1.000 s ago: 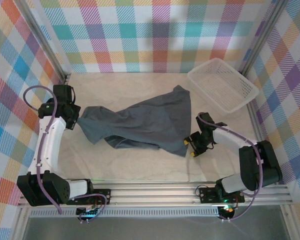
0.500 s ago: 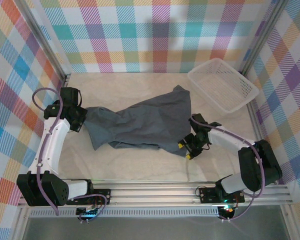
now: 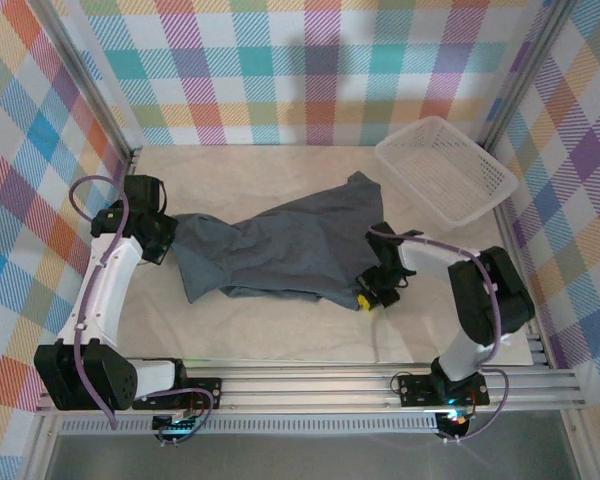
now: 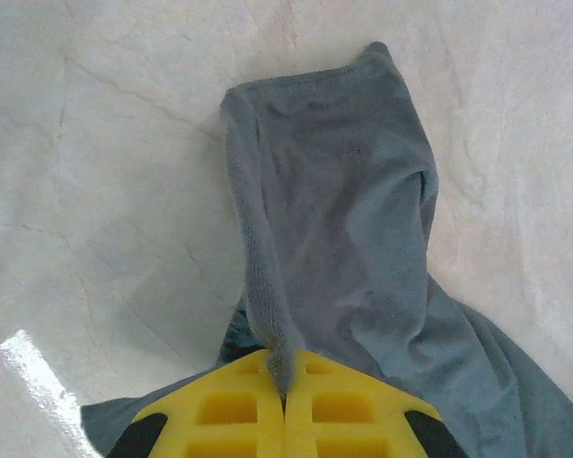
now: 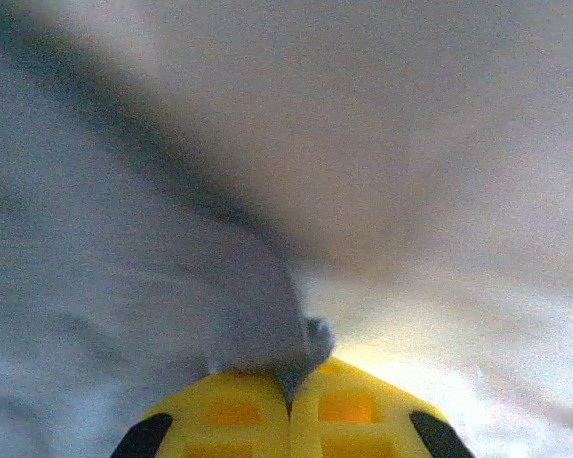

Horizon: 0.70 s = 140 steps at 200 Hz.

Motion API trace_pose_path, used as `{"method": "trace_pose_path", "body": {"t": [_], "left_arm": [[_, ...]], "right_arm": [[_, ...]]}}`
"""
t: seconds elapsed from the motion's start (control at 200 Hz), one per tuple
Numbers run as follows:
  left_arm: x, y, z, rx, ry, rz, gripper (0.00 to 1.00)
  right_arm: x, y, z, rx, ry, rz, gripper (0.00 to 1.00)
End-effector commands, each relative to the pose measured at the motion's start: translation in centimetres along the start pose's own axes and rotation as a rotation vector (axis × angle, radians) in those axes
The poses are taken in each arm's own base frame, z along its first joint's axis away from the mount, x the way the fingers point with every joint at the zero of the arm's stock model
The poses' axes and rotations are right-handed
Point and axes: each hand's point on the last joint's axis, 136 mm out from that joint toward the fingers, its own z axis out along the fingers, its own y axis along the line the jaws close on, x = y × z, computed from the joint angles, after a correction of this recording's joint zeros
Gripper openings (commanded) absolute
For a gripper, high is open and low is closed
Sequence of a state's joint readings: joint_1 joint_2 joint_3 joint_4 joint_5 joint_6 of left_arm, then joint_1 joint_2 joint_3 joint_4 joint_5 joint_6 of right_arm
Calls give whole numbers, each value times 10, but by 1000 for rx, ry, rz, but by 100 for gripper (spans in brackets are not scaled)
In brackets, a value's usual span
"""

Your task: Fold and stack the t-shirts

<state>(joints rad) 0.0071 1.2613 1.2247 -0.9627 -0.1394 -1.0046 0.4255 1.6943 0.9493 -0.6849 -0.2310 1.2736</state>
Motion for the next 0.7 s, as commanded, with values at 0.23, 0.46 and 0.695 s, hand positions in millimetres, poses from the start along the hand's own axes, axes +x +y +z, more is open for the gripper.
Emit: {"method": "trace_pose_path", "body": {"t": [0.23, 0.46, 0.695], "left_arm": [[54, -25, 36, 121, 176, 96, 0], [74, -35, 48, 137, 217, 146, 0], [86, -43, 48, 147, 237, 183, 0]], "right_arm": [[-147, 144, -95, -175, -412, -398, 0], [-205, 172, -104, -133, -470, -449, 0], [-257, 151, -132, -139, -553, -356, 0]]}}
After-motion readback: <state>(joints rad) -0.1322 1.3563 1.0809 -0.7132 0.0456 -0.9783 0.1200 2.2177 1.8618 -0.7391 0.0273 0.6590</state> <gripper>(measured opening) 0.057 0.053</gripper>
